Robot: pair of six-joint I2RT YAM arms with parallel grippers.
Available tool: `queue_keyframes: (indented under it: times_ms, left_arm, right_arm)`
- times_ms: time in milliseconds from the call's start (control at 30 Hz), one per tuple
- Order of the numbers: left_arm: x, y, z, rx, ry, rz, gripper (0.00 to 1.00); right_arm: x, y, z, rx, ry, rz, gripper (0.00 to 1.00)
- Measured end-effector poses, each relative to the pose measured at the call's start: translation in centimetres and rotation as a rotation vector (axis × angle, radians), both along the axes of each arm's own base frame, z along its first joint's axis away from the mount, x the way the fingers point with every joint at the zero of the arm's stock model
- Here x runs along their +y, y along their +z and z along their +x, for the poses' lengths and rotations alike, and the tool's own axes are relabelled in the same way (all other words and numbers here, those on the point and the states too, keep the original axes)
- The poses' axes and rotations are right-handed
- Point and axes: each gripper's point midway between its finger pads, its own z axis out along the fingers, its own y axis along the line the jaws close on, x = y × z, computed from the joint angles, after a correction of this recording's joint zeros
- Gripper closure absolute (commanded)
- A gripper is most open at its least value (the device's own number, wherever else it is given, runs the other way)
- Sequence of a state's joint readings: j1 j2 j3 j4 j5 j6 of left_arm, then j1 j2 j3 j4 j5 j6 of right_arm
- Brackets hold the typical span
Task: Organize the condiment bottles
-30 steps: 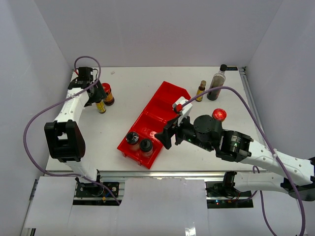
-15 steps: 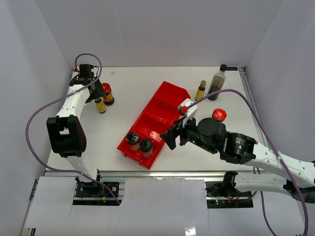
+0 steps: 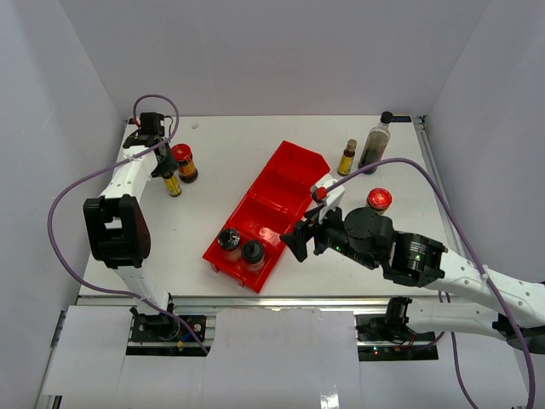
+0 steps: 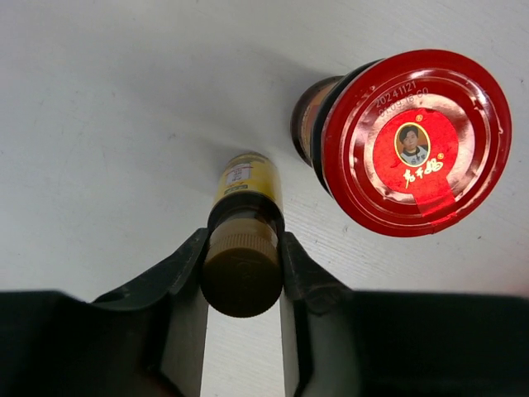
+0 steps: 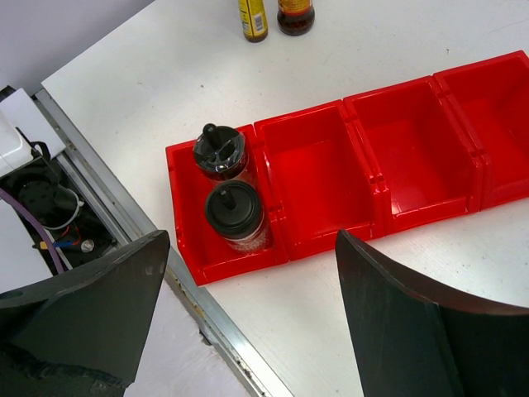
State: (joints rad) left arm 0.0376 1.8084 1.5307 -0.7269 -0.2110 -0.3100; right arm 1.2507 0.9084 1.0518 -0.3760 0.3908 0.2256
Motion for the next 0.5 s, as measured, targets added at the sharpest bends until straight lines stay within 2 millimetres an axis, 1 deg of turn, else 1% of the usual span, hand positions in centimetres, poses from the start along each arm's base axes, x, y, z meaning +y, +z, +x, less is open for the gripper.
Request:
queue_keyframes:
  times_ms: [67,100,267,333,400,500]
  left_arm:
    - [0.1,0.0,0.0,0.001,0.005,0.005,0.98]
    - [0.1,0.0,-0.1,0.002,0.006,0.006,1.0]
    - [0.3,0.0,-0.4,0.014,0.013,0.012,1.0]
    - [0.3,0.0,-0.8,0.026,0.015,0.012,1.0]
    - [0.3,0.0,-1.5,0.041,0.016,0.012,1.0]
    - [0.1,0.4,-3.1,0.069,0.012,0.006,1.0]
  right_arm:
    - [-0.1,-0.2,0.0,0.001,0.0,-0.004,0.12]
    - [-0.1,-0.2,0.0,0.002,0.0,-0.005,0.12]
    - [-0.1,-0.1,0.0,0.002,-0.003,-0.002,0.12]
    - [-0.2,-0.1,0.0,0.001,-0.005,0.0,0.12]
    - [-0.3,0.0,0.0,0.001,-0.008,0.004,0.12]
    - [-0.5,0.3,0.0,0.004,-0.011,0.014,0.13]
